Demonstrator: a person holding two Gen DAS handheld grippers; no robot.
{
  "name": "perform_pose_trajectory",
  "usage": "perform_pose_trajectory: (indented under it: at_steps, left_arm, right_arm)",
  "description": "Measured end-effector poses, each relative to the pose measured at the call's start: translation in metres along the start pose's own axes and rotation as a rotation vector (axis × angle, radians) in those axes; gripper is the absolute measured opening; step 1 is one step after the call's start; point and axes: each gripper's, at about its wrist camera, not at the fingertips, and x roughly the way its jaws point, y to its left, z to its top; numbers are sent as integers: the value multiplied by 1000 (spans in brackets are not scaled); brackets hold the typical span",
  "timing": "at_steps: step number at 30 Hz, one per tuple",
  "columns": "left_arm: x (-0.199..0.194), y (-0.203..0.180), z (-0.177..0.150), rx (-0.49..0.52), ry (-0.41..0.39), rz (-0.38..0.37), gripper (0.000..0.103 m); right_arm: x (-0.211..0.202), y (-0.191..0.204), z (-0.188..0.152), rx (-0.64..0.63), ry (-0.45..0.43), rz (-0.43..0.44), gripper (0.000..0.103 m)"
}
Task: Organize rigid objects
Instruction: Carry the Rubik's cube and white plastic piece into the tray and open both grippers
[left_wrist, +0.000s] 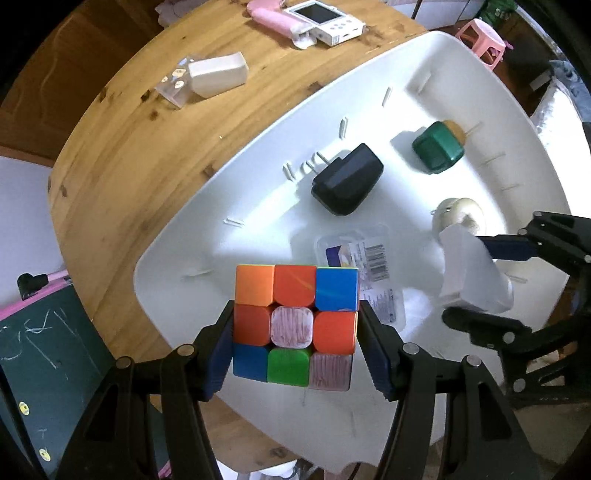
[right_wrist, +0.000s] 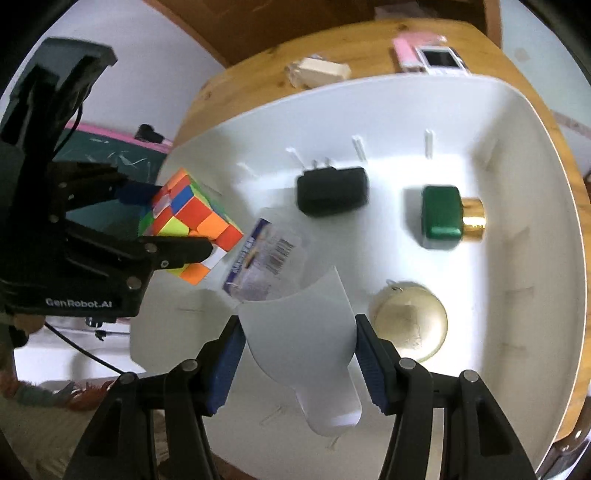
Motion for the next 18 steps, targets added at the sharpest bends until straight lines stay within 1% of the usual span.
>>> perform_pose_trajectory:
  at_steps: [2, 4, 7, 10, 12, 14, 18]
  left_arm:
    - [7, -1, 1, -2, 6, -1, 65]
    - [12, -1, 2, -6, 7, 9, 65]
    - [14, 1, 4, -23, -6, -5, 65]
    - [13, 2, 6, -29, -24, -9, 65]
    - [12, 2, 8, -32, -37, -18, 65]
    - [11, 5, 11, -44, -44, -34, 65]
    - [10, 12, 15, -85, -58, -68, 65]
  right_arm:
    - [4, -2, 3, 17, 15, -51, 59]
    - [7, -2, 1, 19, 28, -123, 59]
    - [15, -1, 1, 3, 48, -260, 59]
    - [17, 5, -1, -17, 40, -312, 59]
    - [19, 10, -3, -46, 32, -393, 60]
    - [20, 13, -4, -66, 25, -423, 60]
    - [18, 19, -10, -95, 13, -446, 61]
